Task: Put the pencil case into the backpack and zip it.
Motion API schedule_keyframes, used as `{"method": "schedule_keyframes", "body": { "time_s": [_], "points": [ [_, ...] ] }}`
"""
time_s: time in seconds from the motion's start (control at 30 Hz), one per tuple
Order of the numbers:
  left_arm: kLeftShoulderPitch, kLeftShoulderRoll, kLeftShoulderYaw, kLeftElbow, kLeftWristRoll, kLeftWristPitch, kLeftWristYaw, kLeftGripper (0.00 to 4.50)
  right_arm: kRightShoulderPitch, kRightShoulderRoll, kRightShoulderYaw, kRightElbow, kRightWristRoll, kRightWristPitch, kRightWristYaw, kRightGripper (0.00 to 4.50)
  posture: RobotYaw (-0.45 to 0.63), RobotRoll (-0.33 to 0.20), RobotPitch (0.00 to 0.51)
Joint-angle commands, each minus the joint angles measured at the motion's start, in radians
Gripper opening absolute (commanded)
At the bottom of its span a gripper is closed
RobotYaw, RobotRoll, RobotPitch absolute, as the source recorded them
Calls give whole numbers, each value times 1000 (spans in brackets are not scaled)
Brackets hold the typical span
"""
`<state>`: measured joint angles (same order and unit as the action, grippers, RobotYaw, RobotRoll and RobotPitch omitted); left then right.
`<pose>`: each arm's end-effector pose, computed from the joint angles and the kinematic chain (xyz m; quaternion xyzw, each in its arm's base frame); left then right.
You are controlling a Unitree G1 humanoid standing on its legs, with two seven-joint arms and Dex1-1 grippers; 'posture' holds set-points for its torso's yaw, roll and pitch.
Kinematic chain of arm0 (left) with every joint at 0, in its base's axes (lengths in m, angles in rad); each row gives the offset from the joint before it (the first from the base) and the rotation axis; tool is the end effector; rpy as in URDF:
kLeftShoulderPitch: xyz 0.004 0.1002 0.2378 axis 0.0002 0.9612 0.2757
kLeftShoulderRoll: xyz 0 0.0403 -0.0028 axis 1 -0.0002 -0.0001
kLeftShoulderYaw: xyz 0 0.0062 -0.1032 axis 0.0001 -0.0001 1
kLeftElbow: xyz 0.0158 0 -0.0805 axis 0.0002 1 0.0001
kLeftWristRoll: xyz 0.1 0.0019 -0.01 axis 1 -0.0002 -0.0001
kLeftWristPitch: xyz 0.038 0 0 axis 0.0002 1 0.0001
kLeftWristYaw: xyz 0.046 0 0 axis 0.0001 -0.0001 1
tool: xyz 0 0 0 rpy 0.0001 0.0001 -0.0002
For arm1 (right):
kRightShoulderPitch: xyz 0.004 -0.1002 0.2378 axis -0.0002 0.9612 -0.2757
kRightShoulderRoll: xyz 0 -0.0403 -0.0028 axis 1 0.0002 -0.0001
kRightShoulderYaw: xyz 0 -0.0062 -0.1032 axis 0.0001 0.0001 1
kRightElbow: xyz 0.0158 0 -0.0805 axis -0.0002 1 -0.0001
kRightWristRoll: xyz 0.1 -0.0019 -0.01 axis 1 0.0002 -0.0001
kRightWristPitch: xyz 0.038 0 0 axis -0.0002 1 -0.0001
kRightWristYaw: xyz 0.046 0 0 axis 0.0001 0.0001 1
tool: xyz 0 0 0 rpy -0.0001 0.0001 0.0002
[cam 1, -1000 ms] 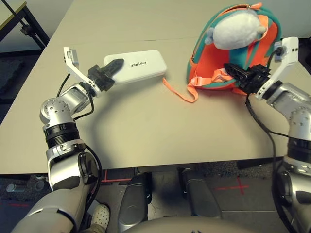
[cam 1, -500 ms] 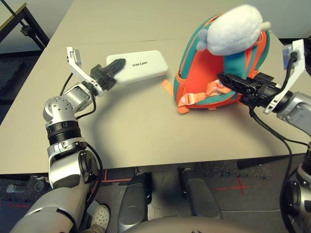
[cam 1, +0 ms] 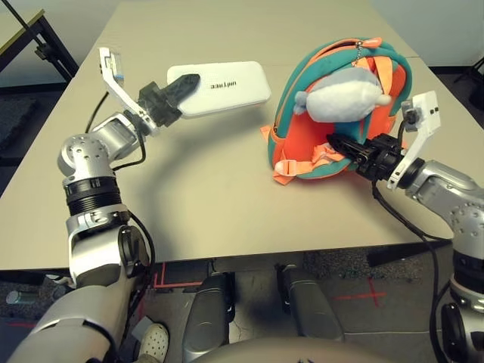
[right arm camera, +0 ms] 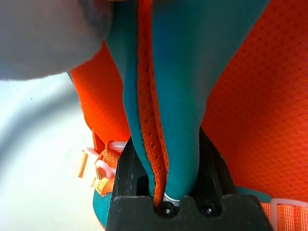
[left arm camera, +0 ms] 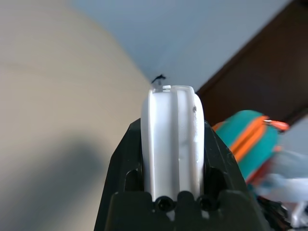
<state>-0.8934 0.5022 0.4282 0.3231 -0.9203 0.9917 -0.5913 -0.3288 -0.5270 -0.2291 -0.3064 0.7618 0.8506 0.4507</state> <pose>0.3084 0.2488 0.2359 -0.3065 -0.0082 -0.3981 0.8646 0.2353 -0.2285 0.1717 0.0865 0.0618 0.3168 0.9425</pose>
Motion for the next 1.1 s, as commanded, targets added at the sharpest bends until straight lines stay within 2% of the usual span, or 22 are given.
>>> {"method": "schedule_keyframes", "body": {
  "time_s": [0.03, 0.2, 0.3, 0.63, 1.1],
  "points": [
    [-44, 48, -29, -60, -26, 4, -116, 1257, 26, -1, 26, 39, -30, -5, 15, 708, -181, 0, 131],
    [-79, 76, -72, -84, -21, 0, -212, 1257, 27, -2, 32, 54, -41, -19, 26, 708, -178, 0, 133],
    [-88, 67, -111, -68, 8, -33, -262, 1257, 22, 3, 39, 60, -45, -22, 26, 708, -179, 0, 132],
    [-143, 31, -302, 56, 212, -222, -395, 1257, 10, 16, 48, 61, -56, -22, 25, 708, -186, 0, 138],
    [-310, -71, -471, 315, 385, -348, -682, 1256, -20, 23, 67, 88, -75, -25, 38, 708, -176, 0, 148]
  ]
}}
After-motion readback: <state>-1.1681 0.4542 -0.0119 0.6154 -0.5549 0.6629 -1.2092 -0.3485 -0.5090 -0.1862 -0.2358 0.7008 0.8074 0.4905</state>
